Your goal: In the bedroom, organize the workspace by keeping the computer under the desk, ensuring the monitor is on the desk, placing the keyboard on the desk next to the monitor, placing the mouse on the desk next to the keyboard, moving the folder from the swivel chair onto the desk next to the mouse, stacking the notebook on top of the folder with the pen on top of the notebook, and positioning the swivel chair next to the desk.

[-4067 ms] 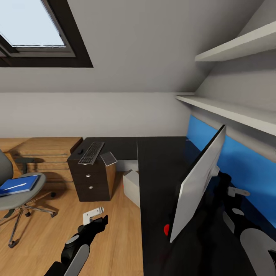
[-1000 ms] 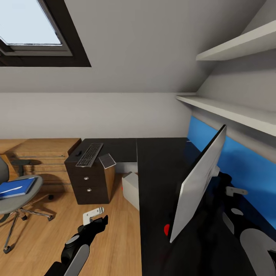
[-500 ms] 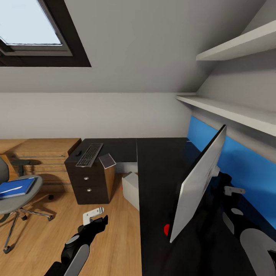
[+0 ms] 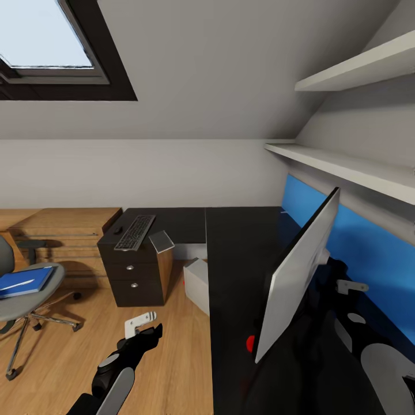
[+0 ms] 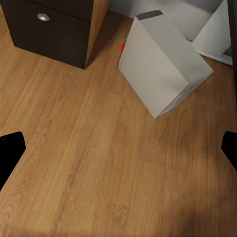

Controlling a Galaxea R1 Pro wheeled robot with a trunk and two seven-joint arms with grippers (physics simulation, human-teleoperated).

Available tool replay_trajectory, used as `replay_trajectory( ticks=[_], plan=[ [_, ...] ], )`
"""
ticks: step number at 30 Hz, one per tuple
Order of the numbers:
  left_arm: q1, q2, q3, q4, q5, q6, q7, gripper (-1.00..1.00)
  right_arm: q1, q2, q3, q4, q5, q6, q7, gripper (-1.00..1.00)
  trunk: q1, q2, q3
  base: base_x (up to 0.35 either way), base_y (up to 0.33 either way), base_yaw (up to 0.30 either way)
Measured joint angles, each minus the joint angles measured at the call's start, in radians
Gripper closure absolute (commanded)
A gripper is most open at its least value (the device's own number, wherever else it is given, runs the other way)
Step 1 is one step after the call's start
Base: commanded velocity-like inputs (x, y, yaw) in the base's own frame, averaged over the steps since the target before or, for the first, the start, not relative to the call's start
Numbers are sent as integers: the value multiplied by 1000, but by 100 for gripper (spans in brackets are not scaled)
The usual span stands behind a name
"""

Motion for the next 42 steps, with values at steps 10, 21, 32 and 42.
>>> replay_trajectory(
  ticks=[10,21,32,42],
  plan=[
    [0,0,0,0,0,0,0,-100,0,0,0,0,1,0,0,-100,0,0,0,-257,0,0],
    [0,0,0,0,0,0,0,-100,0,0,0,0,1,0,0,-100,0,0,0,-330,0,0],
    [0,0,0,0,0,0,0,-100,0,0,0,0,0,0,0,-100,0,0,0,-336,0,0],
    [0,0,0,10,0,0,1,-100,0,19,6,-13,-1,8,-3,-100,0,0,0,-331,10,0]
  ],
)
